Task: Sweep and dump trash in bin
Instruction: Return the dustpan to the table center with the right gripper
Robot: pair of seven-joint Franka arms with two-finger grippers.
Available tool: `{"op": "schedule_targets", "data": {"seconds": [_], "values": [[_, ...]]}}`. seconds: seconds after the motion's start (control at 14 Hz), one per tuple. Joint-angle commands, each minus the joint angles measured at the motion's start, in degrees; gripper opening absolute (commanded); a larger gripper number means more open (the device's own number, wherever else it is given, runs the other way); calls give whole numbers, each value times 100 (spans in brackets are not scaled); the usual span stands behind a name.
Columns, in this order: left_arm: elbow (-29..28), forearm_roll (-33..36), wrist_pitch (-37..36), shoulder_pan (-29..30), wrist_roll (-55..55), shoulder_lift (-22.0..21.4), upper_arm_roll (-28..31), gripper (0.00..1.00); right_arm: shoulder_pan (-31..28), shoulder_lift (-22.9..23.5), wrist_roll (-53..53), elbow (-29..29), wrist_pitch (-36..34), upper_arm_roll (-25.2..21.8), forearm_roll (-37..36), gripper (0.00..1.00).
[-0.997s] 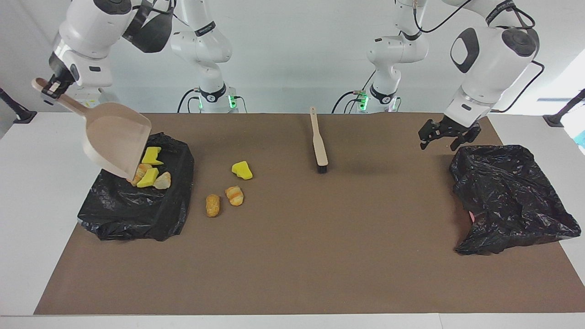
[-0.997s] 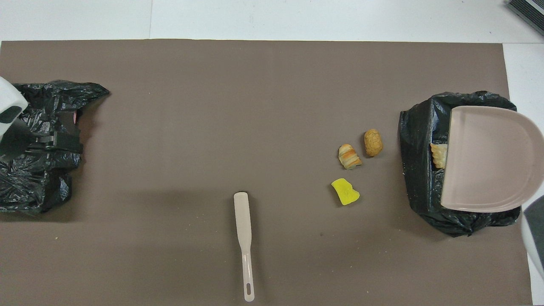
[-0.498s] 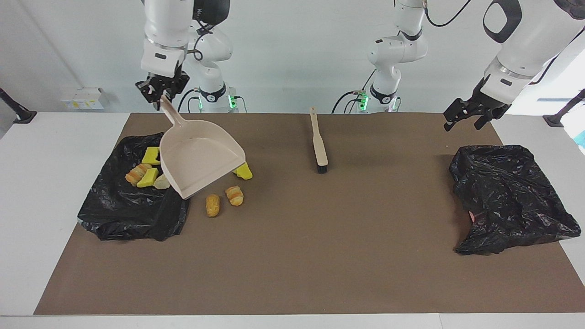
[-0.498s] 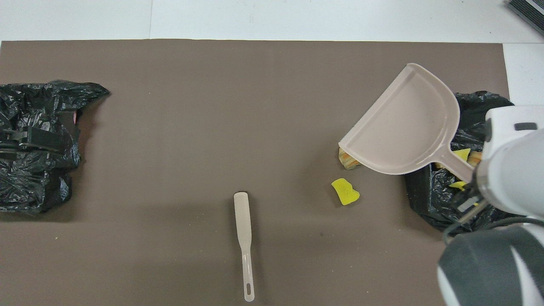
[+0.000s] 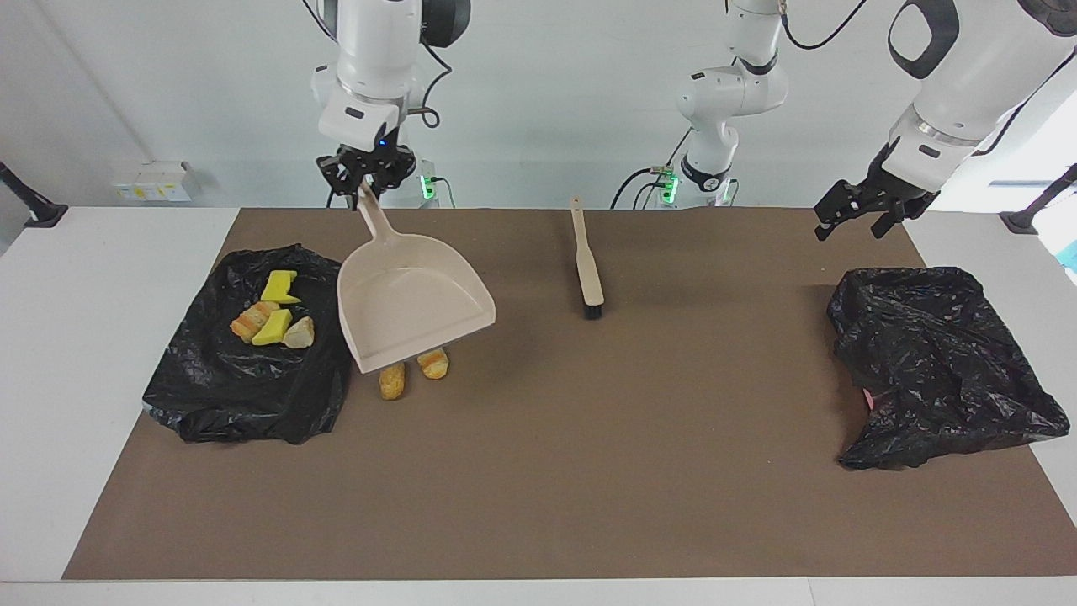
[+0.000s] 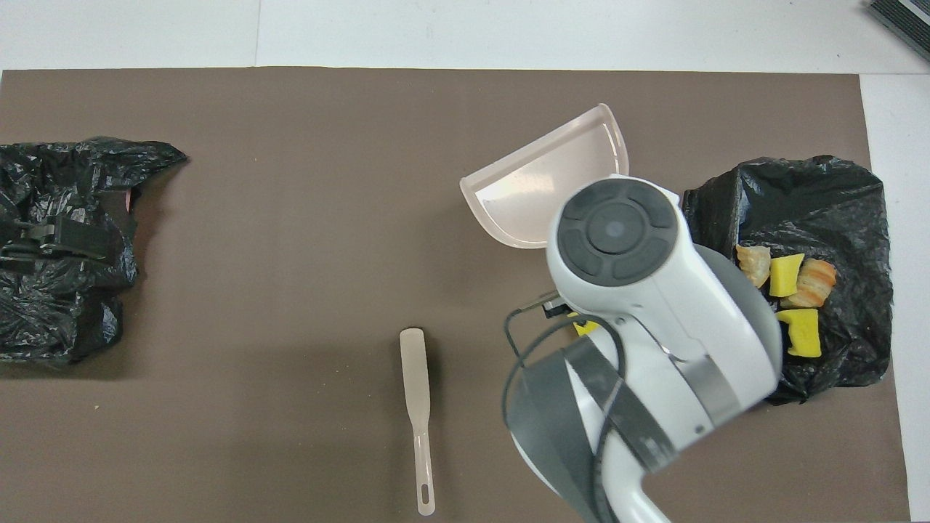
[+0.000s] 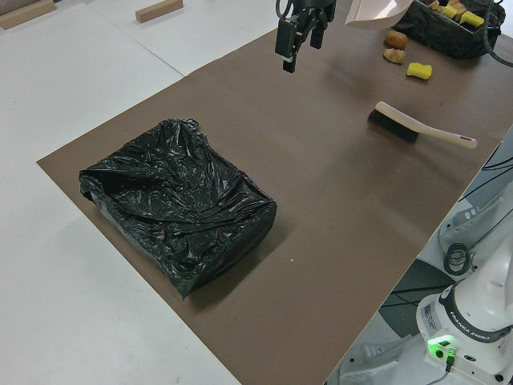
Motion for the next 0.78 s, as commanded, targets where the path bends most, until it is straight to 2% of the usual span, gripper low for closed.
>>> {"op": "schedule_targets", "data": {"seconds": [0.0,0.43,0.71], "values": [[227,160,-210,-58,1,79,38,100,292,1131,311,1331,104,-42,124,0],[193,99,-167,-164,10,105,187,100,662,2055,1402,1341,1493,-42,98,0],[184,107,-105,-566,141,105,502,100,672,2188,1517,1192,1872,-25,159,0]]}}
